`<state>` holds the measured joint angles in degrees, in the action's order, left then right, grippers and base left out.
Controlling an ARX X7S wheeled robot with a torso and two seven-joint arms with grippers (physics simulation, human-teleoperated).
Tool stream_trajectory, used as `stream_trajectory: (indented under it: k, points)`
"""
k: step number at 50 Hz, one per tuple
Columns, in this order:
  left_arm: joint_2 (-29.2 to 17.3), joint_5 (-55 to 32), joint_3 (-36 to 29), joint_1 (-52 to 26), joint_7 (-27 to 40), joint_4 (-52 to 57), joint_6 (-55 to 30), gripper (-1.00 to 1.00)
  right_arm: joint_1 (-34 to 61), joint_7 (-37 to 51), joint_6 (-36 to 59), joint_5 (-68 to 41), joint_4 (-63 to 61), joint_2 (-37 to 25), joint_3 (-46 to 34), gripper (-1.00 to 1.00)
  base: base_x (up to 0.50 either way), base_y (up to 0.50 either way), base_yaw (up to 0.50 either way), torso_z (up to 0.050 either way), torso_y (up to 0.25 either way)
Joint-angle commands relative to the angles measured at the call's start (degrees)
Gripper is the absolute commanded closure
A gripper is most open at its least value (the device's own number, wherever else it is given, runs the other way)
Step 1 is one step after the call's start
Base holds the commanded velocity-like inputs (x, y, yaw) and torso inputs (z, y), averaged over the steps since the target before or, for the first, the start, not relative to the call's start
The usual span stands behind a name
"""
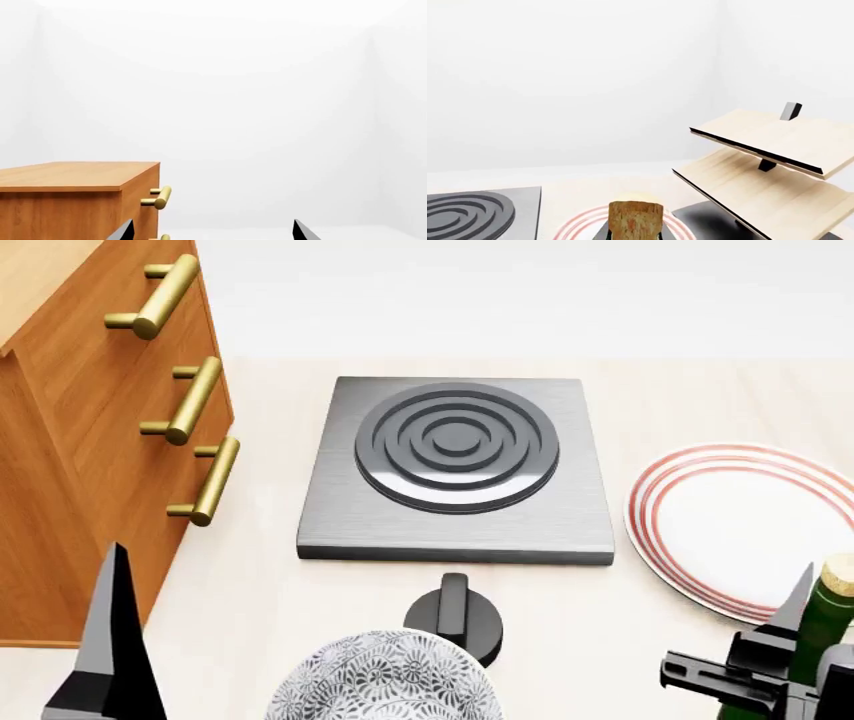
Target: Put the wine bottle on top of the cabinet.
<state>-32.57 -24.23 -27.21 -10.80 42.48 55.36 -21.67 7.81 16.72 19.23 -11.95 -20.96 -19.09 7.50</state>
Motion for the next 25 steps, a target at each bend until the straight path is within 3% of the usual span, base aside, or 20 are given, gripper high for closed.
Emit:
stream_trajectory:
  k: [1,11,18,25]
  points:
    - [-0.22,-0.10,-0.13,-0.06,0.30,0.08,0.05,-1.00,-0.05,-0.08,0.17,0.33,0.22,-0.20,-0.51,1.00,0.00,0.00,0.00,0.000,0.000]
    - [-0.39,-0.18,-0.28,-0.10,0.42,-0.08,0.26,-1.00,0.42,-0.15,0.65,0.19,-0.18,-0.60,-0.87,1.00,0.00,0.00,0.00,0.000,0.000]
    - [-0.45,-0.16,-0.52,-0.17,0.52,-0.08,0.29,-1.00,3.50,0.04,7.02,-1.27,-5.58,-2.97,-0.21,1.00,0.00,0.00,0.00,0.000,0.000]
    - [-0.50,-0.11,-0.89,-0.19,0.46,-0.35,0.41,-1.00,12.97,0.12,15.96,-2.65,-10.80,-5.81,-1.51,1.00,0.00,0.00,0.00,0.000,0.000]
